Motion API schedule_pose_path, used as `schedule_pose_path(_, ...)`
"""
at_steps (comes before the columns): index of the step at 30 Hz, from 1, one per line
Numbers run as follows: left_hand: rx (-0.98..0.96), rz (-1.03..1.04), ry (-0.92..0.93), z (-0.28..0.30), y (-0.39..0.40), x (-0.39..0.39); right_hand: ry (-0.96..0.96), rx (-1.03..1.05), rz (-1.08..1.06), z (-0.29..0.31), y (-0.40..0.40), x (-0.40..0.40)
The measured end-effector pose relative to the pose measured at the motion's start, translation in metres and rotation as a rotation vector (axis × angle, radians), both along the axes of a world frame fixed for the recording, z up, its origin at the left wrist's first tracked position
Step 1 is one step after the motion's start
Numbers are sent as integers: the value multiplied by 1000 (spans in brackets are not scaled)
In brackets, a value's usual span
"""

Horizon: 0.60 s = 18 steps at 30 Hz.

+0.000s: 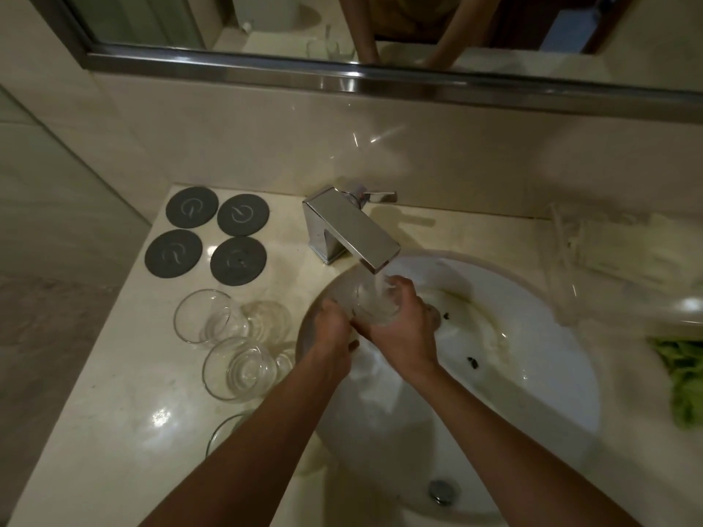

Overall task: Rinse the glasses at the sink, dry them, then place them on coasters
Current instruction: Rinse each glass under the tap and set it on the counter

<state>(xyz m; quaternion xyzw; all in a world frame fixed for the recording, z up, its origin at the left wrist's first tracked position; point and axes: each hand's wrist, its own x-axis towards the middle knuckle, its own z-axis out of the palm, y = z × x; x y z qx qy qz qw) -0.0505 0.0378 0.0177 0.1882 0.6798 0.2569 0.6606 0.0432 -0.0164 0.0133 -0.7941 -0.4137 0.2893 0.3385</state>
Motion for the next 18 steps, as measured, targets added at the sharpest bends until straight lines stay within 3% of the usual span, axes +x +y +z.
schedule_pose_path(3,-2,3,3,2,-3,-3,19,23,-86,-2,1,-3)
schedule_pose_path(6,-7,-4,-2,3,-1,-5,2,12,-31,-1,-1,-4)
schedule_pose_path(18,-52,-118,-113,-2,-12,-5,181,77,-173,6,-1,-12)
